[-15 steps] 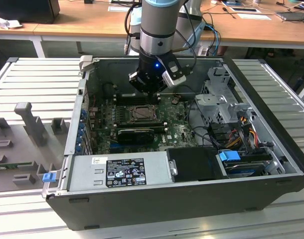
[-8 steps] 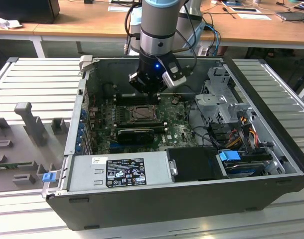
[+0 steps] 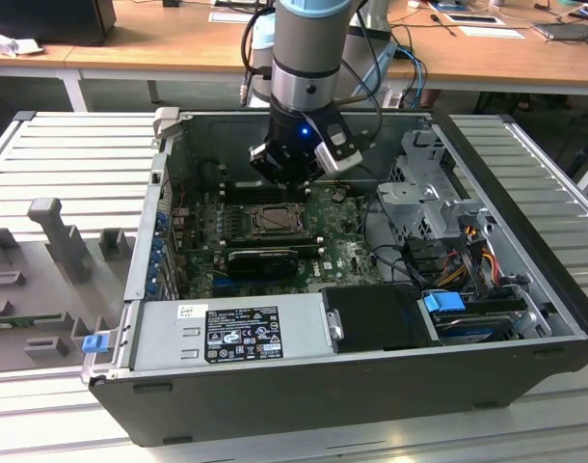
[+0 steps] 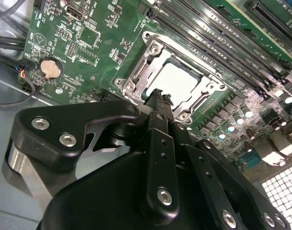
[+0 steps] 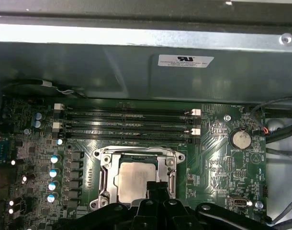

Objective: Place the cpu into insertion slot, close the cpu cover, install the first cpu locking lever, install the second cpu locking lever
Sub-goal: 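Install the second cpu locking lever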

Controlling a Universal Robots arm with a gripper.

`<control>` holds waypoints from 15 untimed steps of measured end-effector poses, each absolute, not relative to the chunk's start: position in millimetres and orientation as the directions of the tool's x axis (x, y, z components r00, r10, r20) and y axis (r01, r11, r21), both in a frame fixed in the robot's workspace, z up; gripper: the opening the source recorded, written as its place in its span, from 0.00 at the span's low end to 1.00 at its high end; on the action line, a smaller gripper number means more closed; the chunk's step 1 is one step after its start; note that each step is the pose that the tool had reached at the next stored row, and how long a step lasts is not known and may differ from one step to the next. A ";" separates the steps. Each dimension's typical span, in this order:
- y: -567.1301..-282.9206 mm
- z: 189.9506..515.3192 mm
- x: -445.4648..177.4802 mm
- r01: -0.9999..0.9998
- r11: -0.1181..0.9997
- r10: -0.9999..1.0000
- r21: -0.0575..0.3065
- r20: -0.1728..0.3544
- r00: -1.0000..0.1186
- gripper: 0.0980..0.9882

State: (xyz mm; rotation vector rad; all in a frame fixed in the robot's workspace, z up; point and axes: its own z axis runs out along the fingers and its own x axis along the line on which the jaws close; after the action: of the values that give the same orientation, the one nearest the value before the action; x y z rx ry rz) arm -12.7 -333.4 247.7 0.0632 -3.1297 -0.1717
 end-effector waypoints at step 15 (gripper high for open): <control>-341.8 247.7 -12.7 -0.040 0.993 -0.041 0.109 0.004 -0.999 0.01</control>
State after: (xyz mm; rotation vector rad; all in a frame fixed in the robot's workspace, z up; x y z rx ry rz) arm -12.7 -341.8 247.7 0.0632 -3.1297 -0.1716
